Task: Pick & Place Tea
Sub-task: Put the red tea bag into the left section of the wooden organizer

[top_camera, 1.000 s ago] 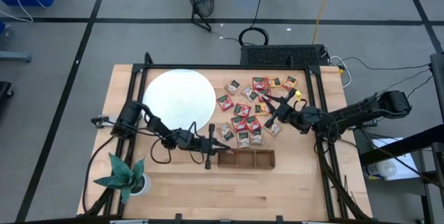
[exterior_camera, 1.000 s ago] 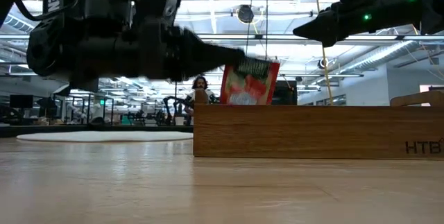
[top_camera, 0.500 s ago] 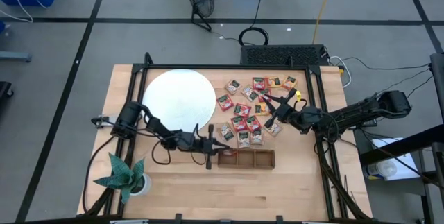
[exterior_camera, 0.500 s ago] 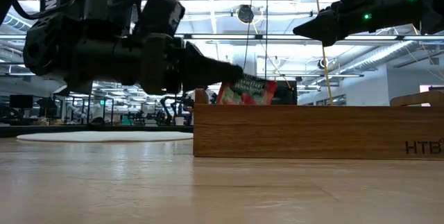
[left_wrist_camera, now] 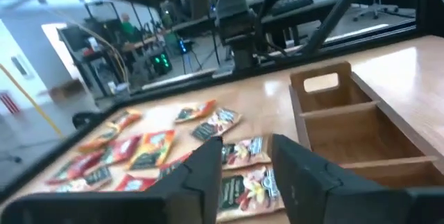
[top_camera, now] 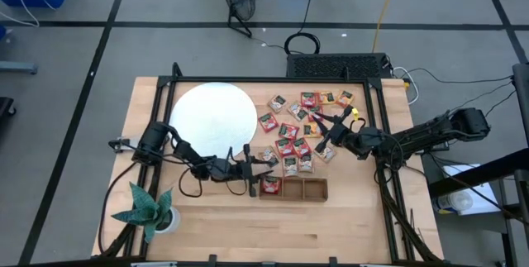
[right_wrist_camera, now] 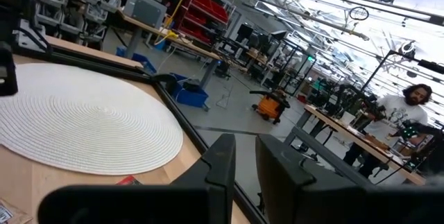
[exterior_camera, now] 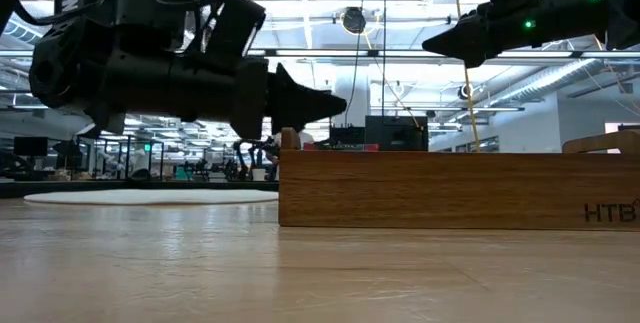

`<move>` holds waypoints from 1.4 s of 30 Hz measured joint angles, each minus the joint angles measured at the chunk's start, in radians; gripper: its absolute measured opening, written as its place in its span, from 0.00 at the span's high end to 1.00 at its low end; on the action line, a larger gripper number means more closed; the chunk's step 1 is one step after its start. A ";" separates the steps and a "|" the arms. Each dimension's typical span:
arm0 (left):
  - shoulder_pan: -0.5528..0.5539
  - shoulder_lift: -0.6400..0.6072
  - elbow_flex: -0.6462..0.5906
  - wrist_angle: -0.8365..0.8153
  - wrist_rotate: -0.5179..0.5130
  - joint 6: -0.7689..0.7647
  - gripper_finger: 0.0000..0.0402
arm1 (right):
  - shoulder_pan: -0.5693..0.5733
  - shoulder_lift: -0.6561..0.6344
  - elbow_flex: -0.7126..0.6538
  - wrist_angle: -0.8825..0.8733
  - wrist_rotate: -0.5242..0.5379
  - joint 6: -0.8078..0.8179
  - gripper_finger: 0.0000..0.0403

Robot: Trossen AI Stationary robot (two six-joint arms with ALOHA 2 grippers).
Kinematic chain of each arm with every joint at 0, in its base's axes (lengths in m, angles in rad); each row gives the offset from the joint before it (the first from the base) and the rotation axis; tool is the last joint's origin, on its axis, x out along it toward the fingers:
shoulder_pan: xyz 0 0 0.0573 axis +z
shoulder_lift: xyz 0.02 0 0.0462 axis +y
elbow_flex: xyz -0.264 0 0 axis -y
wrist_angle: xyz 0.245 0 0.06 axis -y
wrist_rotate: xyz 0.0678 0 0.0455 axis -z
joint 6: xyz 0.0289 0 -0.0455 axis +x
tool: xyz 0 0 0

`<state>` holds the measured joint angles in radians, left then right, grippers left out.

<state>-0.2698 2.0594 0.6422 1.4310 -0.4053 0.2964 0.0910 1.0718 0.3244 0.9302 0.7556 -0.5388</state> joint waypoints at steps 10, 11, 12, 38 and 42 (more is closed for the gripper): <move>0.003 -0.274 0.073 -0.525 -0.017 -0.029 0.60 | 0.000 0.000 0.000 -0.001 0.001 0.001 0.89; 0.008 -0.319 0.128 -0.722 0.002 -0.060 0.62 | 0.000 0.000 0.000 0.000 0.001 0.001 0.89; 0.013 -0.354 0.197 -0.927 0.029 -0.091 0.64 | 0.000 0.000 0.000 0.000 0.001 0.001 0.89; 0.030 0.008 0.917 -2.017 0.520 -0.208 1.00 | 0.000 0.000 -0.014 -0.007 0.002 0.002 0.89; 0.031 0.025 0.917 -2.026 0.530 -0.229 1.00 | 0.000 0.000 -0.014 -0.007 0.002 0.003 0.89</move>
<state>-0.2386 2.0842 1.5590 -0.5950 0.1244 0.0673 0.0914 1.0718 0.3099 0.9234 0.7574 -0.5358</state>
